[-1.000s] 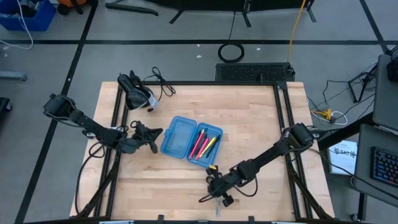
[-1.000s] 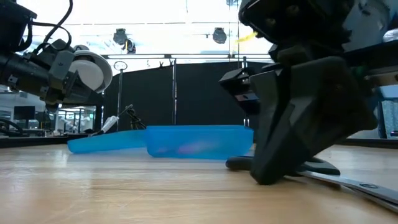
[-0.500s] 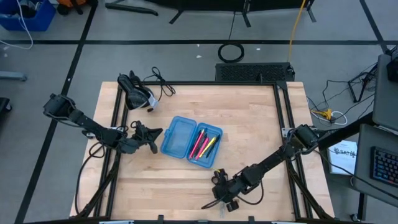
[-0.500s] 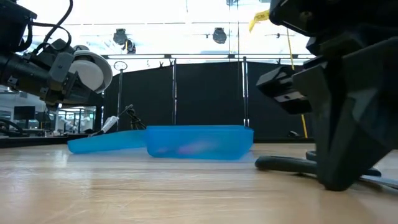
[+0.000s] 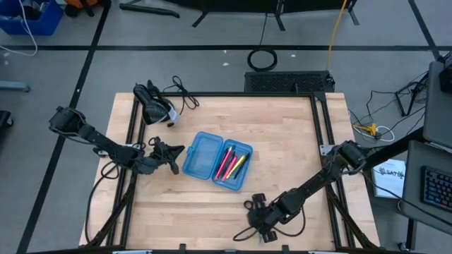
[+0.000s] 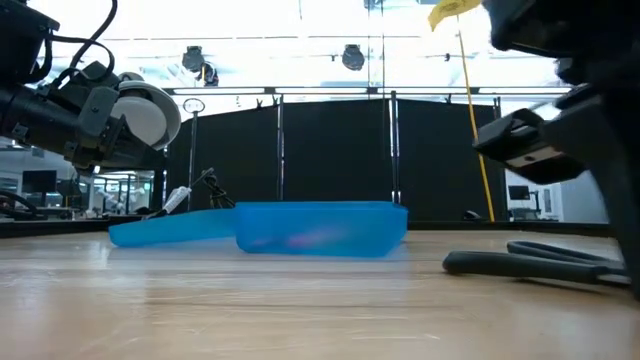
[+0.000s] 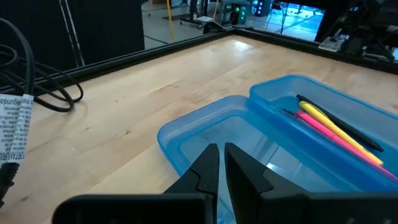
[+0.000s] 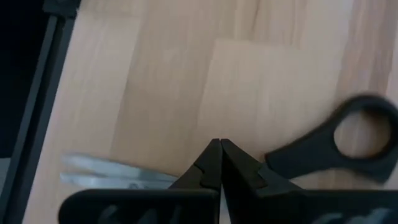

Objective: Pick & place school supplies into a supply box
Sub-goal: Put the scissors into the supply box

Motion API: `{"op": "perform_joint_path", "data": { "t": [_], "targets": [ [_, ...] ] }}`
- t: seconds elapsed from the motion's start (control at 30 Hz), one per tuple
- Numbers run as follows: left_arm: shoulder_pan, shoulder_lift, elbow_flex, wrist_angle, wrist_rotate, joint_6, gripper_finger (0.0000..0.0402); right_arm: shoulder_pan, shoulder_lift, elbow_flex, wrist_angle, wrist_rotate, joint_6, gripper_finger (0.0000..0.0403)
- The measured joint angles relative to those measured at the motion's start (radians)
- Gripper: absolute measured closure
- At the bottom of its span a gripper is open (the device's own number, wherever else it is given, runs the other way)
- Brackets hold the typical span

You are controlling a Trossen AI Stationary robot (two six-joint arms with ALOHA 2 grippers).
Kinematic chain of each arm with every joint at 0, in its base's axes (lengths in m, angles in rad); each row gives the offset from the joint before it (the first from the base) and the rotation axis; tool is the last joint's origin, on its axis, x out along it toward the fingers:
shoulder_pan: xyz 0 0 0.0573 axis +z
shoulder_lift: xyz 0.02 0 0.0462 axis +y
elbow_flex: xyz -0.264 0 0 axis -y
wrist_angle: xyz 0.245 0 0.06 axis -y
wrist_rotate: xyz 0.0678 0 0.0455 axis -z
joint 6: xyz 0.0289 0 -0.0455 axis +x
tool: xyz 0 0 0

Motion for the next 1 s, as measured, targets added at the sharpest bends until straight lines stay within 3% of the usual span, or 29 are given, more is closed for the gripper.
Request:
{"op": "perform_joint_path", "data": {
  "t": [0.3, 0.57, 0.77, 0.87, 1.0],
  "targets": [
    [0.000, 0.000, 0.000, 0.005, 0.013, 0.033, 0.0371, 0.030, -0.087, -0.007, 0.029, 0.110, 0.056, 0.0403],
    [0.000, 0.000, 0.000, 0.000, 0.175, 0.031, 0.0371, 0.070, -0.292, 0.011, 0.146, 0.126, 0.086, 0.0403],
    [0.000, 0.000, 0.000, -0.008, 0.185, 0.032, 0.0371, 0.070, -0.445, 0.010, 0.191, 0.351, 0.092, 0.0403],
    [0.000, 0.000, 0.000, -0.008, 0.187, 0.046, 0.0371, 0.034, -0.476, 0.013, 0.153, 0.421, 0.203, 0.0399],
    [0.000, 0.000, 0.000, -0.021, 0.187, 0.070, 0.0371, -0.053, -0.446, 0.011, 0.072, 0.336, 0.404, 0.0355]
  ]
}}
